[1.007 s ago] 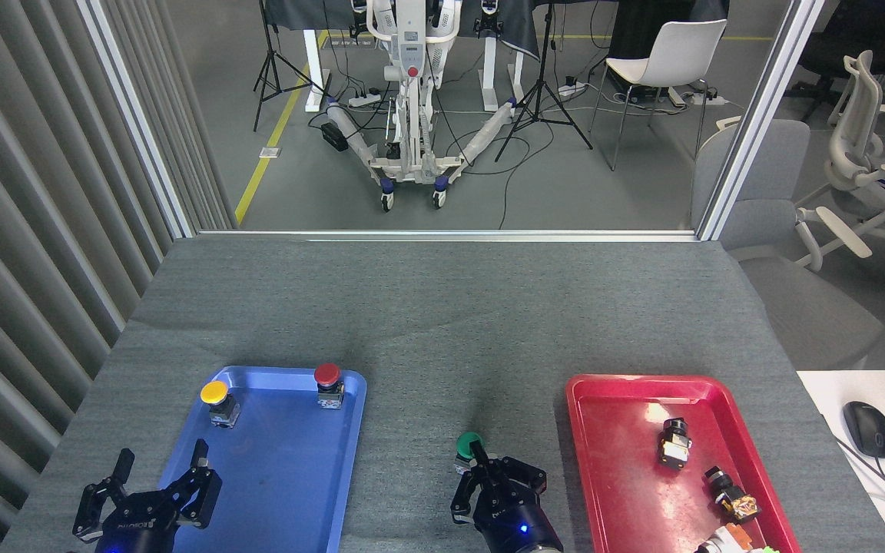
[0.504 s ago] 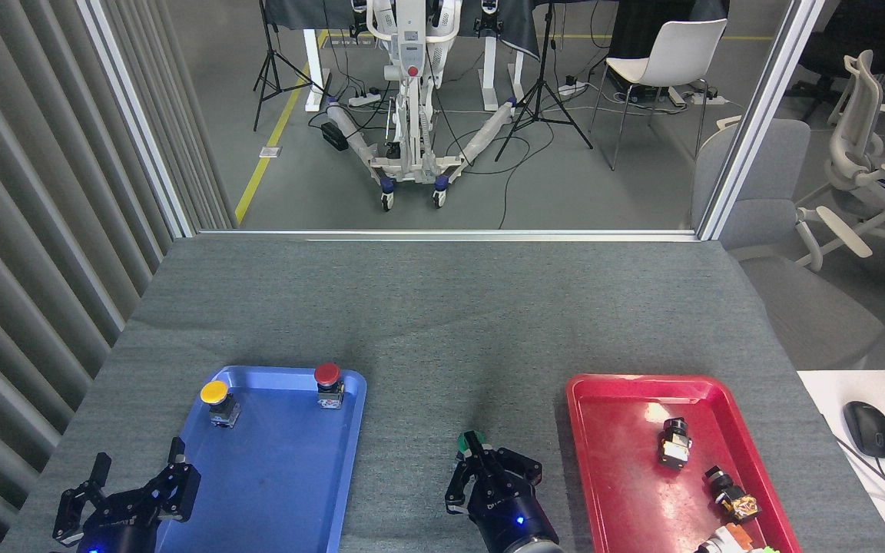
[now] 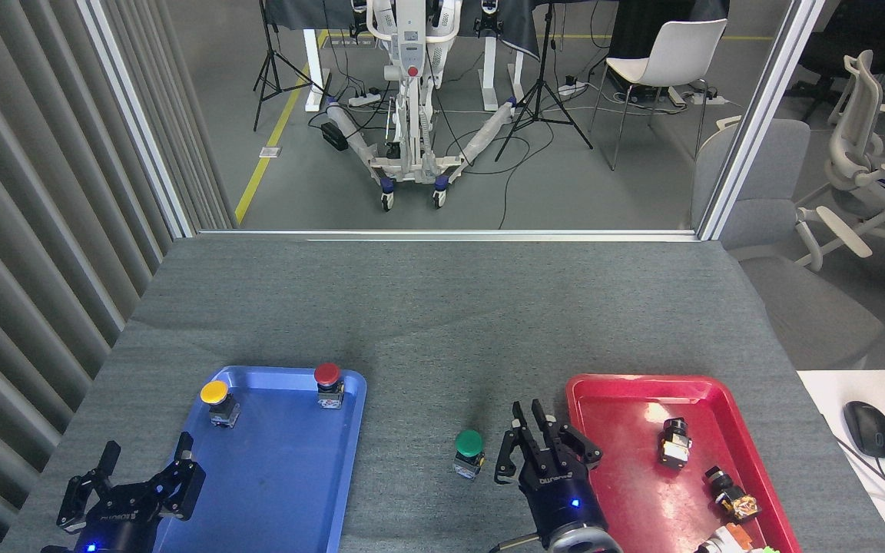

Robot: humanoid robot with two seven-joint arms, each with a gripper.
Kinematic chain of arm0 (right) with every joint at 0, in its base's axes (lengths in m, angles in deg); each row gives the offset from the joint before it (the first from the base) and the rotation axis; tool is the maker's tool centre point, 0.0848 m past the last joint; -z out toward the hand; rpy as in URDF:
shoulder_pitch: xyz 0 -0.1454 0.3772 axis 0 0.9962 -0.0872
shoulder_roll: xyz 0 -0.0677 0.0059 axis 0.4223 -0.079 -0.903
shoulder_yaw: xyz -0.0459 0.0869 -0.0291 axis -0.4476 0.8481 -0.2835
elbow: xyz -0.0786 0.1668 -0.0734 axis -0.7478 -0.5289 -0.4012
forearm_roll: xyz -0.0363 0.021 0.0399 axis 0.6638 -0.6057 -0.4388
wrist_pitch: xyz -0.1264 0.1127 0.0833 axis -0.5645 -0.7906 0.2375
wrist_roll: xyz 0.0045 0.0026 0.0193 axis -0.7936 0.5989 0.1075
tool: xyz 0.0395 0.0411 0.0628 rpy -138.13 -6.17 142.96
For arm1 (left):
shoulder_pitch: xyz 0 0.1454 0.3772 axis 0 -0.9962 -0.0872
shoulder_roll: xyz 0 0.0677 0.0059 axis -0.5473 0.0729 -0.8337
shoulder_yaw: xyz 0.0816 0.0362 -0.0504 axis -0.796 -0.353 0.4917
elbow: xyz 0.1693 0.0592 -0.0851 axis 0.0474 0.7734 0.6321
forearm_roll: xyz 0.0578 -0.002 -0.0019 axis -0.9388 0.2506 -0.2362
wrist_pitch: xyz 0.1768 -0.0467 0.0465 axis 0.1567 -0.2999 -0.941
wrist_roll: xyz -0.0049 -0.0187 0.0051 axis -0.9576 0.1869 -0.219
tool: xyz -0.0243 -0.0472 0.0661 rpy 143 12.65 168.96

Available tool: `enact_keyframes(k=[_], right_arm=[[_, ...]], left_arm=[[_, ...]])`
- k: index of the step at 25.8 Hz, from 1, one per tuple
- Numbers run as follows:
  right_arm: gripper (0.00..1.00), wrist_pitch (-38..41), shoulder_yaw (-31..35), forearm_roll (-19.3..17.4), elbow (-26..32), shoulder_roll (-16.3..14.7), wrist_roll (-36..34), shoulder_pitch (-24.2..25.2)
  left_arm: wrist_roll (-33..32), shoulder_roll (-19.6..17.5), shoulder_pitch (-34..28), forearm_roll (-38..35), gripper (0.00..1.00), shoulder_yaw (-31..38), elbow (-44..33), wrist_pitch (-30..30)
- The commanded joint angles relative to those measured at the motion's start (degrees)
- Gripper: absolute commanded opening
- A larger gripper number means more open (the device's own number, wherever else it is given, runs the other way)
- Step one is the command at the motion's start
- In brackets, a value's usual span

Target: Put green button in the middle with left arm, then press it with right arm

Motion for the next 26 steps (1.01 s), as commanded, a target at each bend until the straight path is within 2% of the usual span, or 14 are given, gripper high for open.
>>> enact_keyframes(k=[1,5,11,16,26], right_arm=[[1.00,0.18,4.09,-0.76,1.51,-3.20,-1.91,0.74],[1.00,0.36,6.28,-1.12,4.76,-6.01,-2.09,5.40],[1.00,6.86,13.14,-2.17,7.66,-6.10,-2.09,10.67],[1.00,10.64,17.80,-2.26,8.19,-6.19,-2.18,11.11],[1.00,10.20,18.85,-2.26,9.51,-6.54,-3.50,11.11]], left_arm=[[0.01,-1.47,-0.53,0.06,0.99,-0.01,0.01,0.88],[-0.08,-1.56,-4.22,0.06,0.99,0.52,-2.36,2.29],[-0.52,-2.17,-5.01,1.47,0.99,1.84,-2.98,2.73],[-1.40,-2.52,-6.59,9.99,0.99,7.90,-7.64,2.64],[-2.01,-4.28,-6.42,9.46,0.99,7.90,-5.18,2.81]])
